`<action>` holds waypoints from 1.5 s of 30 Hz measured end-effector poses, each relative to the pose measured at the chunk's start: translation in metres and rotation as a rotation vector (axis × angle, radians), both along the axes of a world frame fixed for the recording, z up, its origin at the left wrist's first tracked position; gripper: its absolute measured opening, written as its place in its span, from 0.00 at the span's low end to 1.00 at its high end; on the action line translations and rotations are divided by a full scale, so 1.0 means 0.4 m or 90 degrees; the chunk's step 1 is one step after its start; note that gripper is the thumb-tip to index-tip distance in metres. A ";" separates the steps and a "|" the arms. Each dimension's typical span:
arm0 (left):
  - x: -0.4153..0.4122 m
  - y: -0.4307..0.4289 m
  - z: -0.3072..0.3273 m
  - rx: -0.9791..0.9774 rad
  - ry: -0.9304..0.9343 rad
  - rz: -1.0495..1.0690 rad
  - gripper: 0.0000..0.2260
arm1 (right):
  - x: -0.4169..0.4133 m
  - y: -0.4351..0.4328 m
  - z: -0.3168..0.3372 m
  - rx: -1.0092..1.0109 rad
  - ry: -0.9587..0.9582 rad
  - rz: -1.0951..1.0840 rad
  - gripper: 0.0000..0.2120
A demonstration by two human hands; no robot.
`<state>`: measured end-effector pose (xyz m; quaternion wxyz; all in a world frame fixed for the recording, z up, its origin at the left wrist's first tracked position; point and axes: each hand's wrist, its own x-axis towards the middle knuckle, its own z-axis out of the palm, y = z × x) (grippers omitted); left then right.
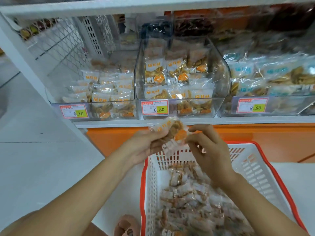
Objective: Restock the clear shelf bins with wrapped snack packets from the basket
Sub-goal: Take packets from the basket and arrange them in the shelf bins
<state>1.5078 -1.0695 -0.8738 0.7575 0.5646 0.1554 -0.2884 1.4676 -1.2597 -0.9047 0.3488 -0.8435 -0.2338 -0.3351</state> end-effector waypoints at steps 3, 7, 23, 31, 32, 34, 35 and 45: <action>0.005 -0.012 0.050 0.013 -0.062 0.001 0.07 | -0.004 -0.010 0.065 0.287 0.150 -0.021 0.09; -0.005 -0.032 0.088 0.120 -0.106 -0.111 0.02 | 0.015 -0.018 0.142 0.401 0.372 -0.048 0.08; 0.099 -0.021 0.145 0.530 -0.606 0.040 0.11 | 0.376 -0.070 0.391 0.037 0.312 -0.283 0.14; 0.120 -0.018 0.119 0.609 -0.657 -0.031 0.09 | 0.525 -0.037 0.373 -0.241 0.443 -0.455 0.13; 0.121 -0.016 0.117 0.611 -0.663 -0.031 0.09 | 0.532 -0.036 0.367 -0.240 0.438 -0.453 0.13; 0.119 -0.011 0.116 0.601 -0.675 -0.034 0.09 | 0.530 -0.033 0.350 -0.193 0.408 -0.457 0.13; 0.117 -0.008 0.115 0.593 -0.681 -0.035 0.10 | 0.527 -0.033 0.338 -0.152 0.381 -0.453 0.13; 0.044 0.005 0.084 0.530 -0.754 -0.013 0.09 | 0.394 0.005 0.267 0.034 0.303 -0.341 0.17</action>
